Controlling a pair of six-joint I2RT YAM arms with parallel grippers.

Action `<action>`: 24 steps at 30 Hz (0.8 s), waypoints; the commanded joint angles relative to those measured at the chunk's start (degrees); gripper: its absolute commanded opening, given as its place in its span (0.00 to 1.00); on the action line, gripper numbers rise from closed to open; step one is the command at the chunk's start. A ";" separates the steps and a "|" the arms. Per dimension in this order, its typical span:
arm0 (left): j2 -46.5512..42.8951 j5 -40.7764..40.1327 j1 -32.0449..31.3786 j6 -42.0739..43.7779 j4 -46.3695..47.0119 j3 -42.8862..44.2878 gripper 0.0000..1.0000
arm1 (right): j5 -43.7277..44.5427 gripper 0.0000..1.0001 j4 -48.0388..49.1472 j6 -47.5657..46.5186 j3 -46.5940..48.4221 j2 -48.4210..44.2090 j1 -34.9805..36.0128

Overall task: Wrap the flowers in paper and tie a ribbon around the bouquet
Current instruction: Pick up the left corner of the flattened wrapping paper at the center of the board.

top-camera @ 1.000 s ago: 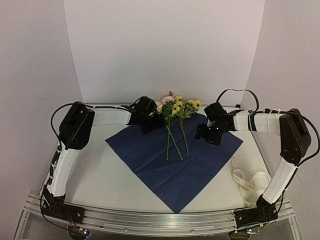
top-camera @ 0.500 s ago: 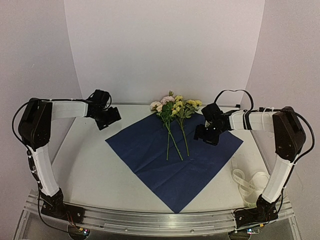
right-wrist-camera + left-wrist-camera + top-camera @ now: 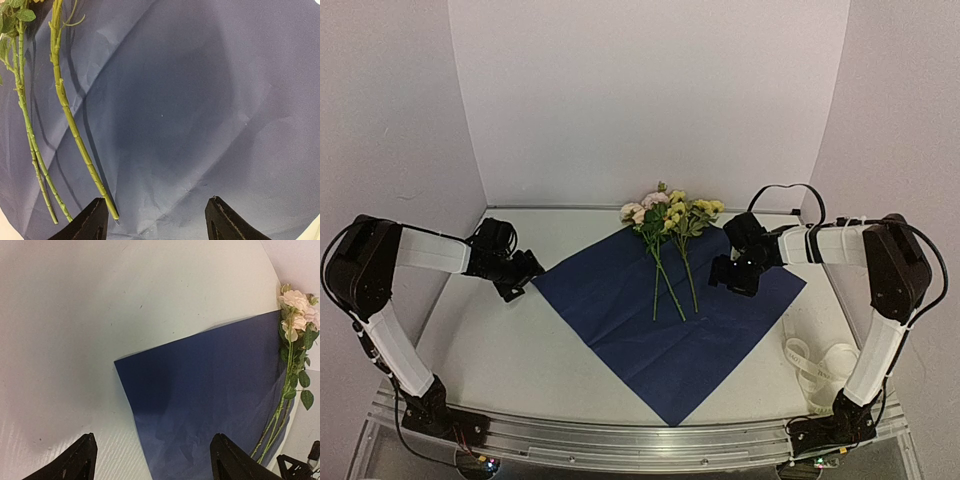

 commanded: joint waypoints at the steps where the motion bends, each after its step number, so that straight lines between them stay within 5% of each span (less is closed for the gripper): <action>1: 2.90 3.63 1.19 -4.56 13.00 -2.81 0.75 | 0.40 0.69 1.37 -0.36 -0.94 -1.91 0.08; 15: 9.68 5.53 2.11 -5.87 20.54 -3.42 0.57 | 1.19 0.69 1.37 -0.54 -1.88 -4.06 0.05; 24: 6.62 6.91 2.13 -11.87 29.67 -9.25 0.53 | 1.16 0.69 1.37 -0.32 -1.95 -3.78 0.10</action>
